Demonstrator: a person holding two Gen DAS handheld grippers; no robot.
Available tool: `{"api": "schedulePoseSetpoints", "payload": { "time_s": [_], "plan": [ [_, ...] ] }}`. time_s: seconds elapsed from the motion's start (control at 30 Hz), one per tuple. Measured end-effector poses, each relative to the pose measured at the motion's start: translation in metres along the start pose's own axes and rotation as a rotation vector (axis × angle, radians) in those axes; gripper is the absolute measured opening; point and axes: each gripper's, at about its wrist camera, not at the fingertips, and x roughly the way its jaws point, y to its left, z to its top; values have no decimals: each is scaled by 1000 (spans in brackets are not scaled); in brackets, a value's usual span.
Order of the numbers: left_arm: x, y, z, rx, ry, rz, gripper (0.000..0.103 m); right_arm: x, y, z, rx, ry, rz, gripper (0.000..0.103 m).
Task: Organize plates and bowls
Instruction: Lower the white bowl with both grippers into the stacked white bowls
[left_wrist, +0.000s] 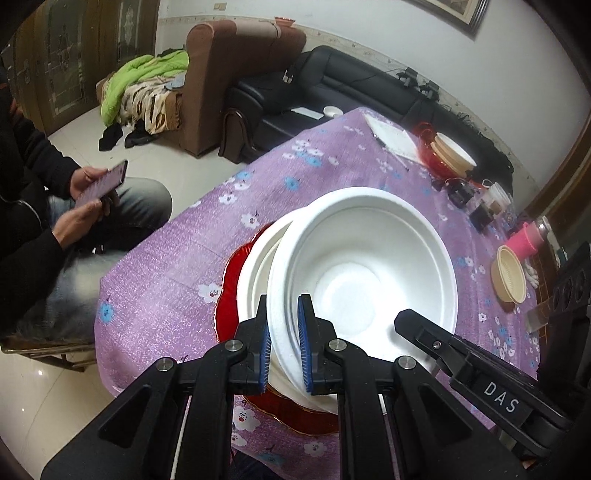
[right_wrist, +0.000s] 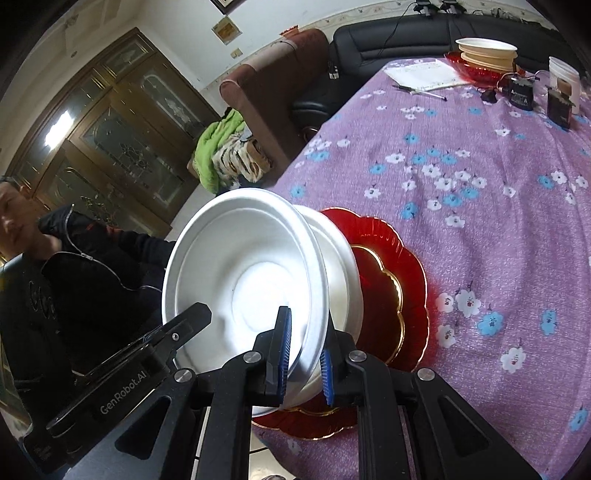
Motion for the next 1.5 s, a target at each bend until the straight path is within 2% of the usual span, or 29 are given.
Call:
{"api": "schedulePoseSetpoints", "payload": {
  "time_s": [0.23,0.43,0.53,0.67,0.93,1.0,1.03,1.07,1.17,1.23,1.5],
  "plan": [
    [8,4,0,-6,14,-7,12,8,3,0,-28,-14,-44,12],
    [-3,-2,0,47,-27,16,12,10,4,2,-42,-19,-71,12],
    [-10,-6,1,92,-64,44,17,10,4,3,-54,-26,-87,12],
    [-19,-6,2,114,-92,48,30,12,4,3,-63,-30,-98,13],
    [-29,3,8,88,-127,50,30,12,6,1,-69,-29,-94,14],
    [-29,4,8,83,-124,52,30,8,8,1,-81,-43,-93,17],
    [-28,4,8,81,-123,55,30,4,10,0,-89,-60,-100,24],
    [-27,4,8,82,-120,55,30,1,11,0,-95,-74,-105,27],
    [-23,1,7,87,-109,55,30,-10,15,1,-115,-113,-113,29],
    [-23,-2,5,88,-105,51,30,-15,16,2,-118,-131,-106,36],
    [-26,-4,5,85,-109,50,30,-25,13,2,-123,-150,-110,37]
  ]
}}
